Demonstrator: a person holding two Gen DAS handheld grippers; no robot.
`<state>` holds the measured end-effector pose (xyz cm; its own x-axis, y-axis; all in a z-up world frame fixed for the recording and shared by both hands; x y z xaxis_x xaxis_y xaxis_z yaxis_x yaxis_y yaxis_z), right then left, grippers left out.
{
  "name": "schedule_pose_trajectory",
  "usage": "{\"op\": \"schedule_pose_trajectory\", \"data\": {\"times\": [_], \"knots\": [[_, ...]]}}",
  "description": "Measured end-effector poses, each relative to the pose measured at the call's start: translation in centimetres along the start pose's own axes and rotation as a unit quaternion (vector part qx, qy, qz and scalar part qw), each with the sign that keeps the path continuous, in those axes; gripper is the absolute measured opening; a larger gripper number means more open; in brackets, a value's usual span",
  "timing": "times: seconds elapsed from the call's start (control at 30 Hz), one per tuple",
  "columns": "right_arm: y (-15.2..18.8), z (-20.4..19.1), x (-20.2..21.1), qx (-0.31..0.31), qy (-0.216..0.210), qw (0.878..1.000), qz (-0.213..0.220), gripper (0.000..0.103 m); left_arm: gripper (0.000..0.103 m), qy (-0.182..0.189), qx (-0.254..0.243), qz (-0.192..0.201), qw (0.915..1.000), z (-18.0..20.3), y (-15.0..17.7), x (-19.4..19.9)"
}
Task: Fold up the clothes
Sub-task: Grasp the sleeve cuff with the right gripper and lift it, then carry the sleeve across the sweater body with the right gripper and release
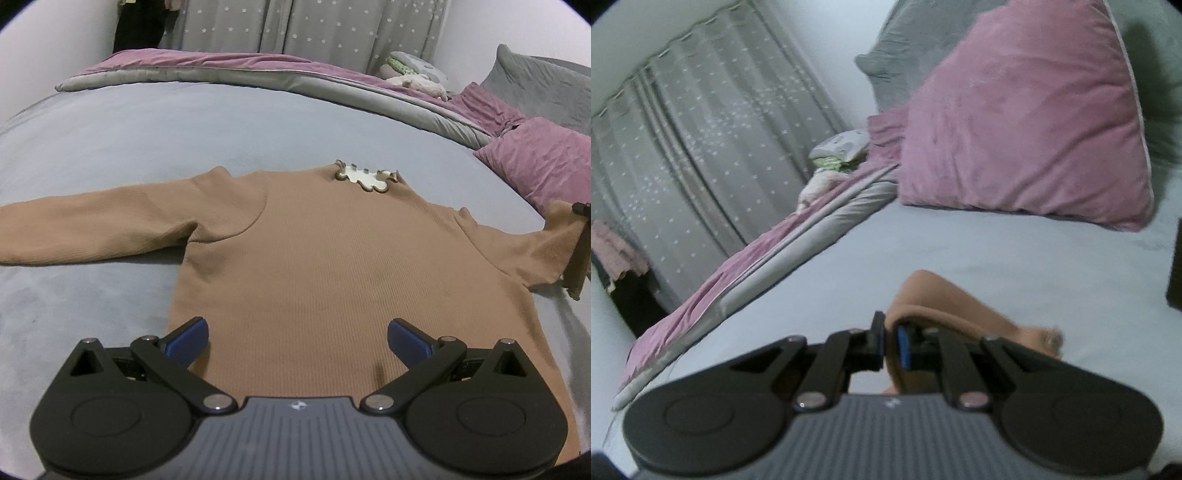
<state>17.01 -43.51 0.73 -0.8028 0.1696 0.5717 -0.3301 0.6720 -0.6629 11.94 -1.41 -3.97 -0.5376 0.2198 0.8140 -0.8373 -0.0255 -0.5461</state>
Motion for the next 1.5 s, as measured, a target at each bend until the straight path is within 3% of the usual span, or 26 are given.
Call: {"op": "schedule_pose_trajectory", "data": {"times": [0.37,0.83,1.17,1.33,1.5], "knots": [[3.7,-6.5,1.9,0.087,-0.016,0.996,-0.005,0.008,0.103,0.005,0.01,0.001,0.9999,-0.2,-0.2,0.3],[10.4,-13.2,3.2,0.176,-0.047,0.983,-0.031,0.008,0.103,0.006,0.015,0.002,0.9999,-0.6,-0.4,0.4],[16.5,-16.5,1.9,0.263,-0.053,0.96,-0.08,0.008,0.103,-0.011,0.004,0.009,0.9999,-0.6,-0.3,-0.1],[19.6,-16.6,0.5,0.308,-0.056,0.943,-0.108,0.008,0.103,-0.036,-0.018,0.02,0.999,-0.3,-0.1,-0.5],[21.4,-15.6,-0.7,0.313,-0.069,0.936,-0.143,0.008,0.103,-0.058,-0.034,0.033,0.9972,-0.2,0.3,-1.1]]}}
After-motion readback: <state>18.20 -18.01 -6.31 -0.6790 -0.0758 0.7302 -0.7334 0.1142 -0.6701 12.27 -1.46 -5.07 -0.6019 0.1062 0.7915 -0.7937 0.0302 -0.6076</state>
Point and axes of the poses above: each gripper's, at about its wrist camera, not at the fingertips, and x roughly against the way its jaws point, z to its right, y to its underside, the point moved 1 cm from there along -x, roughly the way its jaws point, and after that the axes turned 12 degrees about -z, right-handed, at the moved point
